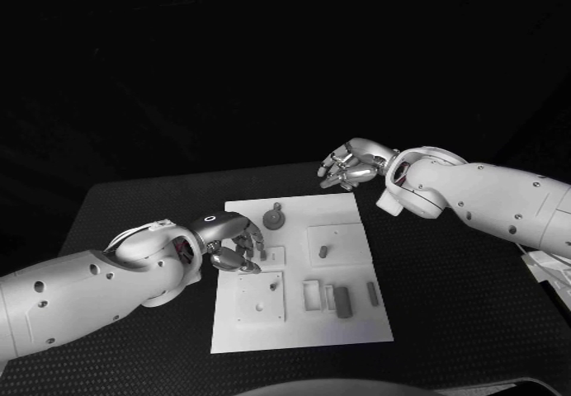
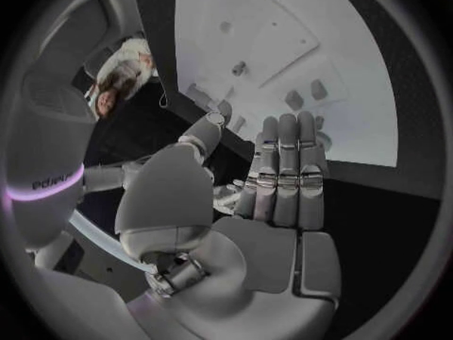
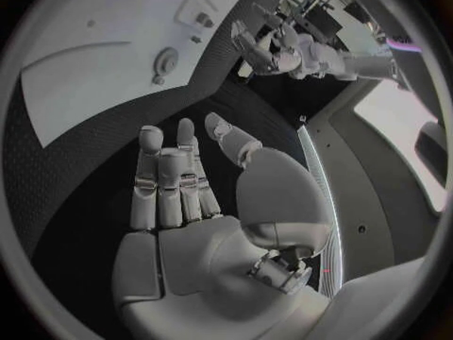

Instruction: Assemble the parts on the task board

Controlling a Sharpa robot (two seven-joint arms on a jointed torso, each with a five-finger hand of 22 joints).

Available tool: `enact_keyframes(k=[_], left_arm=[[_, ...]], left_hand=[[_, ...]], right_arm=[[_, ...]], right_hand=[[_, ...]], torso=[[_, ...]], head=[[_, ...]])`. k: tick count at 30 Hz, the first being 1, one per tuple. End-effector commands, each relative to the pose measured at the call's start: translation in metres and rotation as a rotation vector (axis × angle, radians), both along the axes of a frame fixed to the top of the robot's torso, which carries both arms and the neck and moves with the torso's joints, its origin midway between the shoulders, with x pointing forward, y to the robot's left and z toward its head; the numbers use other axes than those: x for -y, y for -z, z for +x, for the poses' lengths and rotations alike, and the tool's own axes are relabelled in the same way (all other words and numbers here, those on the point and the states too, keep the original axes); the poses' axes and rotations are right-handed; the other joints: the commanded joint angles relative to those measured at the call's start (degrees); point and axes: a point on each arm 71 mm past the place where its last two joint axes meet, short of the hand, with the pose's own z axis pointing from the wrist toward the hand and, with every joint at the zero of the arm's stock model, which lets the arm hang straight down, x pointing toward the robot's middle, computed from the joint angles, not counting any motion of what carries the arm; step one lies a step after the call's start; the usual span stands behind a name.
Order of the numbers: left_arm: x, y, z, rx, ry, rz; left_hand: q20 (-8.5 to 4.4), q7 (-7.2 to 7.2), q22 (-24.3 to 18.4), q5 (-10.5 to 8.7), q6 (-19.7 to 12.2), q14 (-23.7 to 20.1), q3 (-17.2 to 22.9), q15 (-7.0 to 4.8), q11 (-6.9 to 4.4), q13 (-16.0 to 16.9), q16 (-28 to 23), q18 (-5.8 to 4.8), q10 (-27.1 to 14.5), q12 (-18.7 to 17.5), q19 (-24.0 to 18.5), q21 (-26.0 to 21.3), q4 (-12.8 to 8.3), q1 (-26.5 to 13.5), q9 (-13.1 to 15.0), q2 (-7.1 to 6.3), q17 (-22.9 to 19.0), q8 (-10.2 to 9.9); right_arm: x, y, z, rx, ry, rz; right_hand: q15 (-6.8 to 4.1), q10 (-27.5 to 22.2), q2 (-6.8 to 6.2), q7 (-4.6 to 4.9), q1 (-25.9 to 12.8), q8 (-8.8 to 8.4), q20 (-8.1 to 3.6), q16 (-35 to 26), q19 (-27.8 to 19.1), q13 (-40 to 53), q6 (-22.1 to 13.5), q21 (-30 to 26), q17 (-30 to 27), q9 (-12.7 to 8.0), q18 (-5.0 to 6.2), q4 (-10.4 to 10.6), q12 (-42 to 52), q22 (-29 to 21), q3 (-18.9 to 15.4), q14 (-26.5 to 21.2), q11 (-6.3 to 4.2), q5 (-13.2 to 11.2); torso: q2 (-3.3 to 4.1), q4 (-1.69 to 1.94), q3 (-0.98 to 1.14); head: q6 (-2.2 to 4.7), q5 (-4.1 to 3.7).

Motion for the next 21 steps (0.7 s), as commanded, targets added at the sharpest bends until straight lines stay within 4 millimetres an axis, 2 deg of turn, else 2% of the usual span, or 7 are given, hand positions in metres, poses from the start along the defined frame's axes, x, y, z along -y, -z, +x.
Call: enact_keyframes(k=[1, 8, 12, 16, 21], left_arm=[[-0.017, 0.0, 0.009, -0.27, -0.144, -0.238], [-0.053, -0.005, 0.028, -0.409, -0.322, -0.497], [-0.065, -0.006, 0.037, -0.472, -0.397, -0.664], [-0.072, -0.007, 0.043, -0.48, -0.449, -0.769], [-0.078, -0.007, 0.048, -0.478, -0.489, -0.809]], left_hand=[[-0.04, -0.02, 0.1, -0.15, 0.5, -0.2, 0.8, -0.09, 0.17, 0.3, -0.5, 0.4, -0.7, 0.0, -0.2, -0.2, -0.2, 0.7, 0.0, 1.68, 0.1, 0.4], [0.33, 0.1, 0.0, -0.09, 0.3, -1.1, 1.1, 0.41, 0.99, 0.3, -1.6, 0.15, -2.8, -0.5, -1.2, -0.7, -0.5, 0.8, -0.2, 2.63, -0.3, 0.2], [1.37, 0.56, -0.5, -0.08, -0.7, -3.5, 1.2, 1.62, 2.74, -1.0, -3.7, -0.21, -7.5, -0.5, -3.5, -2.1, -0.5, -0.1, -0.5, 2.9, -1.3, -0.3], [2.58, 0.97, -1.1, -0.06, -1.8, -5.6, 1.0, 2.85, 4.13, -2.4, -5.6, -0.17, -11.2, -0.5, -5.7, -3.2, -0.5, -0.9, -0.8, 2.96, -2.5, -0.8], [4.37, 0.84, -2.1, -0.09, -3.0, -9.8, 0.7, 4.75, 4.73, -4.1, -8.7, -0.1, -14.5, -0.5, -9.5, -3.5, -0.6, -1.7, -1.0, 2.84, -4.4, -1.2]], right_arm=[[-0.001, 0.003, -0.01, 0.143, -0.068, -0.213], [-0.003, 0.017, -0.034, 0.215, -0.162, -0.397], [-0.008, 0.026, -0.047, 0.233, -0.21, -0.466], [-0.016, 0.035, -0.058, 0.24, -0.257, -0.52], [-0.023, 0.047, -0.069, 0.247, -0.294, -0.573]], right_hand=[[0.25, -0.4, -0.61, 0.23, 0.5, -0.51, 0.17, -0.3, -0.6, -0.1, -0.4, 0.2, 0.0, -0.2, 0.81, 0.1, -0.5, 1.1, -0.5, -0.5, 0.36, 0.1], [0.91, -2.3, -2.07, 0.57, 0.5, -1.17, 0.56, -0.6, -0.9, -1.0, -1.0, -0.1, -0.1, -1.0, 0.81, 0.2, -1.9, 1.0, -0.9, -0.9, 1.04, 0.2], [1.42, -3.6, -3.09, 0.23, 0.2, -1.48, 0.73, -0.8, -1.0, -2.1, -1.3, -0.2, -0.2, -1.5, 0.81, 0.3, -3.1, 0.9, -0.7, -1.0, 1.56, 0.2], [1.91, -4.3, -4.1, -0.35, -0.3, -1.97, 0.85, -0.9, -0.9, -3.3, -2.1, -0.4, -0.4, -2.2, 0.81, 0.5, -4.0, 0.8, -0.3, -1.0, 2.07, 0.2], [2.32, -4.7, -5.17, -0.93, -0.7, -2.32, 0.9, -1.0, -0.8, -4.7, -2.7, -0.6, -0.5, -2.8, 0.81, 0.6, -4.8, 0.8, 0.2, -0.9, 2.46, 0.2]], torso=[[-0.03, -0.02, -0.04], [-0.08, -0.01, -0.08], [-0.03, -0.07, -0.16], [-0.08, -0.05, -0.22], [-0.01, -0.05, -0.18]], head=[[0.5, -0.12], [1.2, 0.0], [1.71, 0.25], [1.87, 0.48], [2.02, 0.63]])
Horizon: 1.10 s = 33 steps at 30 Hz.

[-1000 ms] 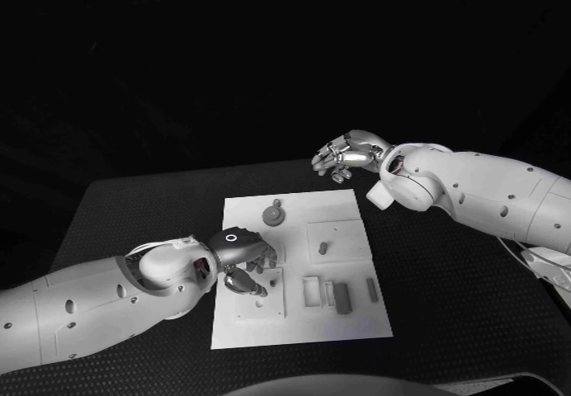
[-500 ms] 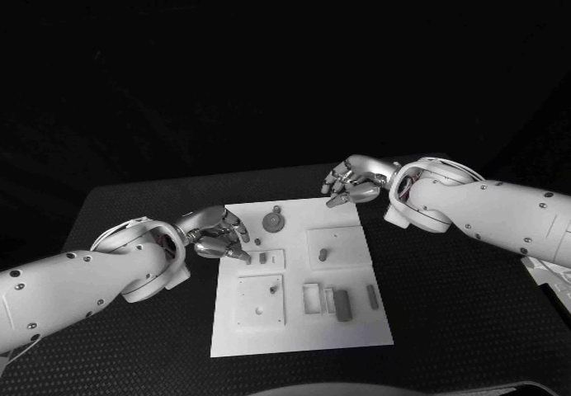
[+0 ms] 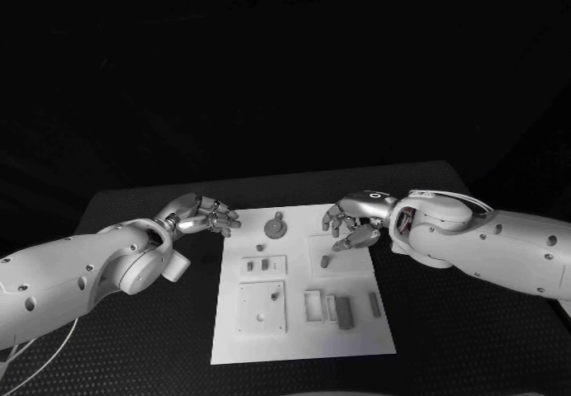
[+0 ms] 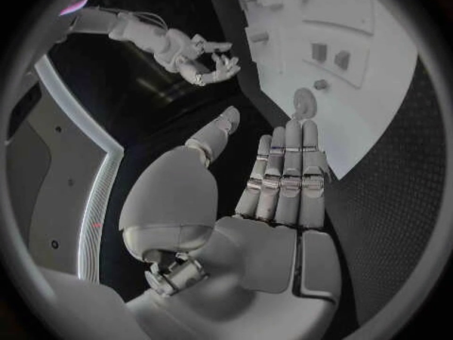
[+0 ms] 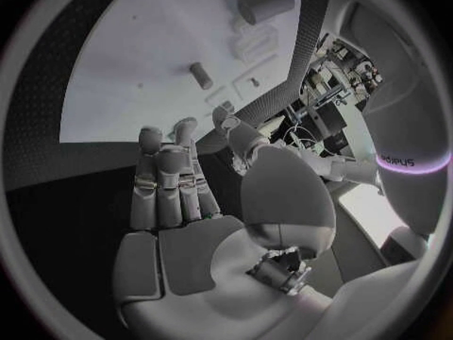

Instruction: Assemble the parts on the task board

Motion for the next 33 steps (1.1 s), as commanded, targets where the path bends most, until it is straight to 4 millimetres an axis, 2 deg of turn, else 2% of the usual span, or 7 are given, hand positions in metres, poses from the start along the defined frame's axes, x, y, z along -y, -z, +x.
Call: enact_keyframes(k=[1, 6, 12, 17, 25, 33], left_arm=[[-0.004, -0.004, 0.004, -0.006, -0.071, -0.126], [-0.002, -0.003, 0.006, -0.006, -0.071, -0.128], [0.0, -0.003, 0.007, -0.004, -0.067, -0.13], [0.0, -0.002, 0.008, -0.004, -0.067, -0.129], [0.001, -0.002, 0.008, -0.01, -0.062, -0.129], [0.002, -0.001, 0.009, -0.012, -0.059, -0.129]], left_hand=[[0.98, -0.02, -0.6, -0.1, -0.8, -2.9, -0.1, 1.08, 0.15, -0.9, -2.0, 0.1, -1.8, -0.2, -2.0, -0.2, -0.1, -0.8, -0.1, -0.16, -1.3, -0.4], [2.47, -0.16, -1.5, -0.08, -1.7, -7.0, 0.0, 2.52, 0.13, -2.3, -4.8, 1.2, -3.6, -0.1, -3.6, 0.0, 0.0, -1.1, -0.2, -0.38, -3.4, -0.6], [2.88, -0.03, -1.8, -0.07, -1.9, -7.1, 0.2, 2.89, 0.28, -2.8, -5.0, 1.67, -3.8, 0.1, -3.9, 0.1, 0.0, -1.1, -0.1, -0.29, -4.0, -0.5], [2.98, 0.14, -1.9, -0.06, -1.9, -6.9, 0.3, 2.95, 0.44, -2.9, -4.9, 1.89, -3.6, 0.1, -3.8, 0.2, 0.1, -1.0, -0.1, -0.16, -4.1, -0.4], [3.09, 0.48, -2.0, -0.06, -2.1, -6.7, 0.3, 3.04, 0.73, -3.2, -4.8, 2.11, -3.6, 0.1, -3.6, 0.3, 0.0, -1.0, -0.1, -0.1, -4.4, -0.4], [3.19, 0.65, -2.1, -0.06, -1.9, -6.5, 0.3, 3.1, 1.03, -3.4, -4.7, 2.26, -3.6, 0.1, -3.6, 0.3, 0.1, -1.0, 0.0, 0.07, -4.6, -0.2]], right_arm=[[-0.002, 0.009, -0.006, 0.053, -0.032, -0.119], [-0.006, 0.019, -0.012, 0.054, -0.043, -0.138], [-0.013, 0.025, -0.016, 0.074, -0.057, -0.148], [-0.021, 0.029, -0.017, 0.08, -0.073, -0.153], [-0.025, 0.037, -0.017, 0.077, -0.079, -0.175], [-0.028, 0.041, -0.016, 0.077, -0.088, -0.185]], right_hand=[[0.6, -0.9, -1.1, -0.43, -0.1, -0.33, 0.24, -0.3, 0.1, -0.6, -0.3, -0.4, -0.1, -0.3, 0.82, 0.0, -0.4, 0.7, 0.6, 0.0, 0.82, 0.2], [0.8, -1.0, -2.01, -0.38, -0.7, -0.46, 0.3, -0.5, 0.2, -1.5, -0.7, -0.6, -0.3, -0.7, 0.82, 0.3, -0.7, 0.7, 1.0, 0.0, 1.02, 0.2], [0.75, -0.7, -2.02, -0.15, -0.8, -0.15, 0.2, -0.4, 0.5, -2.1, -0.3, -0.6, -0.3, -0.8, 0.82, 0.5, -0.7, 0.7, 1.5, 0.3, 0.97, 0.2], [0.7, -0.5, -1.79, 0.01, -0.7, 0.15, 0.08, -0.4, 0.8, -2.6, 0.1, -0.6, -0.3, -0.9, 0.82, 0.4, -0.7, 0.7, 1.8, 0.5, 0.92, 0.2], [0.5, 0.3, -1.11, 0.18, -0.4, 0.59, -0.12, -0.3, 1.3, -3.1, 0.7, -0.6, -0.4, -1.1, 0.82, 0.2, -0.4, 0.7, 2.2, 0.9, 0.71, 0.2], [0.11, 1.4, 0.18, 0.54, 0.0, 1.72, -0.3, -0.4, 1.6, -3.8, 2.6, -0.7, -0.6, -1.1, 0.82, -0.1, 0.0, 0.7, 2.4, 1.3, 0.32, 0.2]], torso=[[0.1, 0.0, 0.03], [0.16, 0.05, 0.07], [0.14, 0.03, 0.09], [0.12, 0.04, 0.15], [0.13, 0.05, 0.12], [0.13, 0.02, 0.1]], head=[[0.16, 0.18], [-0.01, 0.4], [-0.16, 0.47], [-0.34, 0.64], [-0.6, 0.77], [-0.78, 0.8]])
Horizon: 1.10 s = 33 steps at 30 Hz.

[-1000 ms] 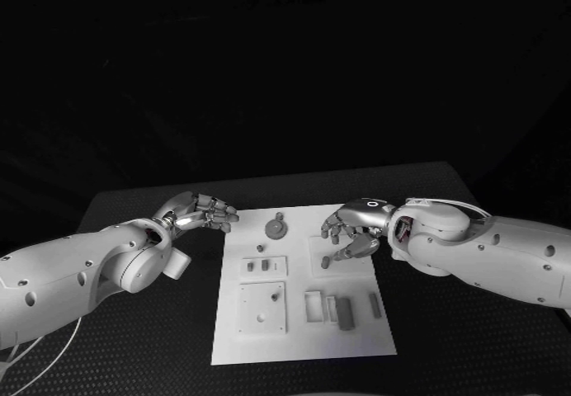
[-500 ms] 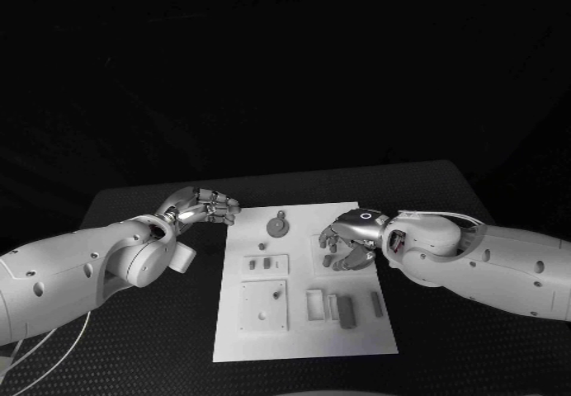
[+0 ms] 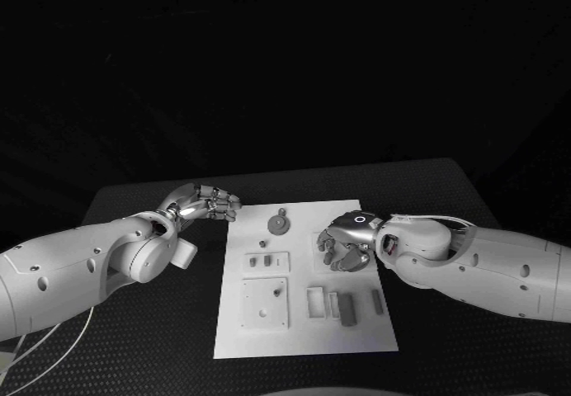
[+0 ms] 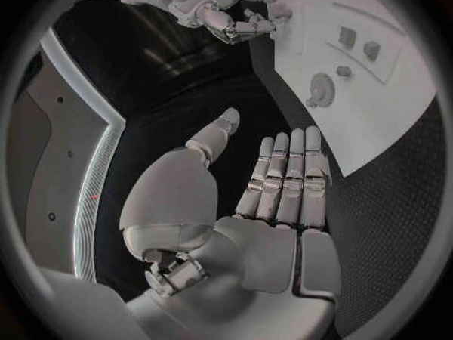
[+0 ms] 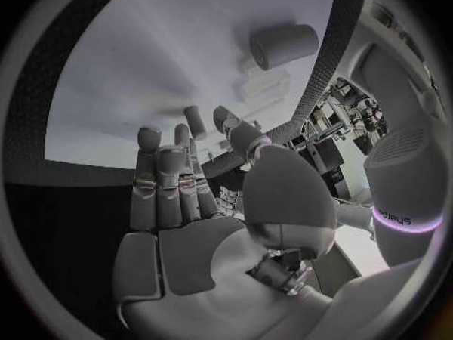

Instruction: Assemble the parts on the task board

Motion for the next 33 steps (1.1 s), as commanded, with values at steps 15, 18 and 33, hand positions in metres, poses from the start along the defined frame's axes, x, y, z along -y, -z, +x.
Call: enact_keyframes(k=[15, 18, 33], left_arm=[[0.0039, -0.002, 0.0006, 0.013, 0.012, -0.019], [0.004, -0.002, 0.0005, 0.012, 0.015, -0.02], [0.0042, -0.0017, 0.0002, 0.005, 0.027, -0.027]], left_hand=[[0.41, 0.5, -0.2, -0.06, 0.1, 0.3, 0.3, 0.13, 0.56, -0.2, 0.2, 0.63, 0.3, 0.3, 0.1, 0.3, 0.1, -0.3, 0.1, 0.49, -0.3, 0.2], [0.41, 0.51, -0.2, -0.06, 0.2, 0.3, 0.3, 0.13, 0.57, -0.3, 0.2, 0.63, 0.4, 0.3, 0.1, 0.3, 0.1, -0.3, 0.1, 0.47, -0.3, 0.2], [0.46, 0.59, -0.3, -0.06, 0.1, 0.2, 0.2, 0.14, 0.59, -0.4, 0.1, 0.66, 0.5, 0.3, 0.0, 0.3, 0.1, -0.5, 0.2, 0.38, -0.5, 0.3]], right_arm=[[-0.0079, 0.0034, 0.0008, 0.027, -0.027, -0.027], [-0.0082, 0.0039, 0.0005, 0.028, -0.03, -0.029], [-0.0095, 0.004, 0.001, 0.054, -0.036, -0.043]], right_hand=[[-1.25, 3.7, 4.08, -0.42, 1.6, 2.17, -0.38, -0.2, 0.6, -0.6, 4.5, -0.3, -0.1, -0.1, 0.83, -0.2, 2.0, 0.9, 0.0, 0.9, -1.18, 0.1], [-1.47, 4.2, 4.64, -0.7, 1.7, 2.47, -0.41, -0.2, 0.7, -0.4, 5.1, -0.3, -0.1, 0.0, 0.83, -0.2, 2.3, 0.9, -0.1, 1.0, -1.42, 0.1], [-2.15, 5.5, 7.55, -1.56, 2.6, 3.27, -0.65, -0.4, 0.9, 0.1, 7.0, -0.4, -0.1, 0.0, 0.83, -0.4, 3.3, 1.0, -0.1, 1.4, -2.11, 0.2]], torso=[[-0.01, 0.0, 0.0], [-0.01, 0.01, 0.01], [-0.02, 0.0, 0.0]], head=[[-0.43, -0.01], [-0.49, 0.0], [-0.73, -0.07]])
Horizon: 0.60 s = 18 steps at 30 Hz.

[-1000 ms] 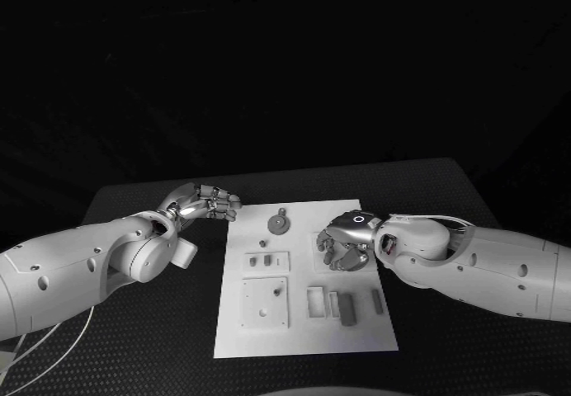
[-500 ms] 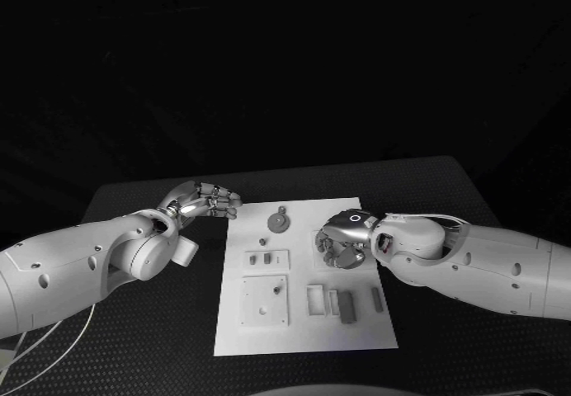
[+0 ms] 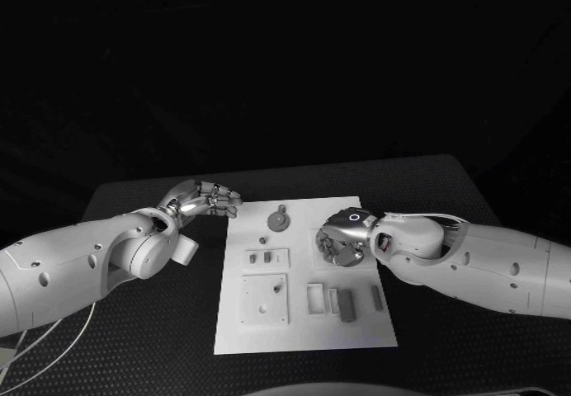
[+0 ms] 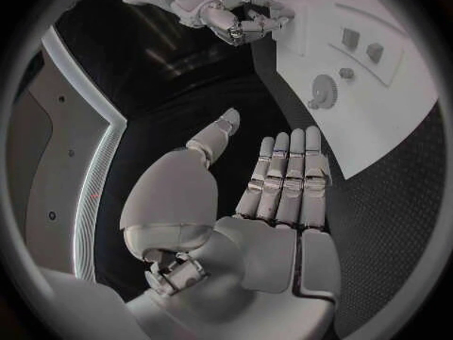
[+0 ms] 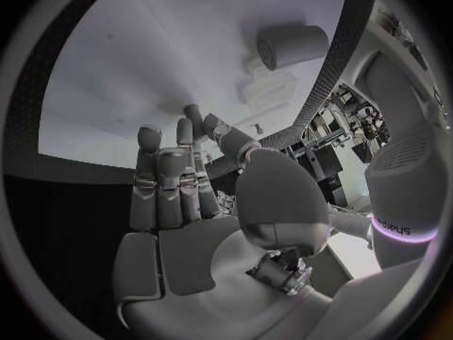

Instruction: Assemble the parts on the task board

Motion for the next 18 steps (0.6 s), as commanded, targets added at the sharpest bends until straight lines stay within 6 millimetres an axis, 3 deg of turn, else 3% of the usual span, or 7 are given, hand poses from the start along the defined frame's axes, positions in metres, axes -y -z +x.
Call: enact_keyframes(k=[1, 7, 18], left_arm=[[0.0022, -0.0016, -0.0002, 0.004, 0.017, -0.018], [0.0027, -0.0015, -0.0005, 0.001, 0.021, -0.019], [0.0022, -0.0015, -0.0006, 0.001, 0.019, -0.019]], left_hand=[[0.46, 0.38, -0.1, -0.06, -0.1, 0.2, 0.2, 0.15, 0.19, -0.1, 0.1, 0.74, 0.0, 0.3, 0.0, 0.3, 0.1, -0.2, 0.1, 0.16, -0.1, 0.3], [0.46, 0.42, -0.1, -0.06, -0.1, 0.2, 0.2, 0.16, 0.21, -0.1, 0.1, 0.75, 0.0, 0.2, 0.0, 0.3, 0.1, -0.3, 0.1, 0.17, -0.1, 0.3], [0.49, 0.51, -0.2, -0.06, -0.2, 0.2, 0.2, 0.18, 0.26, -0.3, 0.1, 0.77, 0.0, 0.2, 0.0, 0.3, 0.0, -0.3, 0.0, 0.16, -0.2, 0.3]], right_arm=[[-0.0013, -0.0001, -0.0004, 0.025, -0.01, -0.014], [-0.0017, 0.0002, -0.0008, 0.028, -0.006, -0.018], [0.0006, -0.0011, -0.0015, 0.039, 0.005, -0.01]], right_hand=[[-0.44, 0.4, 0.68, -0.06, 0.5, 0.44, -0.45, -0.4, 0.1, 0.1, 0.6, -0.4, -0.1, 0.0, 0.85, -0.2, 0.4, 1.0, 0.1, -0.1, -0.09, 0.2], [-0.83, 1.4, 2.76, -0.43, 1.7, 1.09, -0.5, -0.4, 0.0, 0.5, 1.6, -0.3, 0.0, 0.4, 0.85, -0.2, 1.0, 1.1, 0.1, 0.0, -0.49, 0.2], [-1.29, 2.3, 3.04, -0.76, 2.4, 1.74, -0.67, -0.3, 0.3, 0.9, 2.4, -0.2, 0.1, 0.9, 0.85, -0.3, 1.6, 1.1, -0.3, 0.2, -0.97, 0.2]], torso=[[0.01, 0.04, 0.02], [0.0, 0.0, 0.01], [-0.02, 0.0, 0.02]], head=[[-0.06, -0.05], [-0.04, -0.04], [-0.04, -0.05]])
